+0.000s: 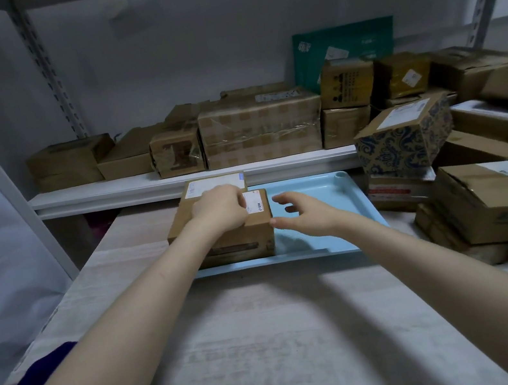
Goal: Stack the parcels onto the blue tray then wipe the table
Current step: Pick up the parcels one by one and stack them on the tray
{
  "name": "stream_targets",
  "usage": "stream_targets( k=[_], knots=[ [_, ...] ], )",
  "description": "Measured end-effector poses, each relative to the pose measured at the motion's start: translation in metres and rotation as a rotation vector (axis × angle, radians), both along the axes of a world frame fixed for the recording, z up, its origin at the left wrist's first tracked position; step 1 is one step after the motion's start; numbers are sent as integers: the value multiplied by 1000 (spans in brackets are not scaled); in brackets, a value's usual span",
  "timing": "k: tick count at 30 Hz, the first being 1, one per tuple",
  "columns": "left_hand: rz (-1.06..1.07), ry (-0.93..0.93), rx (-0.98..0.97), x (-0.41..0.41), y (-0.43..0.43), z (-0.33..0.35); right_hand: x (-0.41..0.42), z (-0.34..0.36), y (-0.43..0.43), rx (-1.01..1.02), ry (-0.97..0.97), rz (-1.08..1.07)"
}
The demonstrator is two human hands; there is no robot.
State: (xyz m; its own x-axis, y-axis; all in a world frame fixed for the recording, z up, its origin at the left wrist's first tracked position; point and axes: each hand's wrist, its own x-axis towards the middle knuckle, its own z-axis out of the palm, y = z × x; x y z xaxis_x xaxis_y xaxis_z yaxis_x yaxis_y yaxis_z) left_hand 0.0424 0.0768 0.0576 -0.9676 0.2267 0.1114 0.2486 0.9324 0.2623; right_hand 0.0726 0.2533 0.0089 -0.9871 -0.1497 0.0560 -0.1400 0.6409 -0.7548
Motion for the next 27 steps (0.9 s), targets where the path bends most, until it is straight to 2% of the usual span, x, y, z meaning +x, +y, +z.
stream_targets(
  k=[4,9,14,24,27],
  knots=[
    [24,-2,-31,8,12,7,16,15,31,-15,177,-177],
    [-92,-28,100,24,55,17,39,42,72,158,375,-385],
    [-222,-54,205,46,116,24,69,54,111,368,423,-574],
    [-336,-223,365,86,199,17,133,53,179,807,4,-538],
    [-340,-301,419,96,212,13,145,39,190,907,-4,-517]
  ],
)
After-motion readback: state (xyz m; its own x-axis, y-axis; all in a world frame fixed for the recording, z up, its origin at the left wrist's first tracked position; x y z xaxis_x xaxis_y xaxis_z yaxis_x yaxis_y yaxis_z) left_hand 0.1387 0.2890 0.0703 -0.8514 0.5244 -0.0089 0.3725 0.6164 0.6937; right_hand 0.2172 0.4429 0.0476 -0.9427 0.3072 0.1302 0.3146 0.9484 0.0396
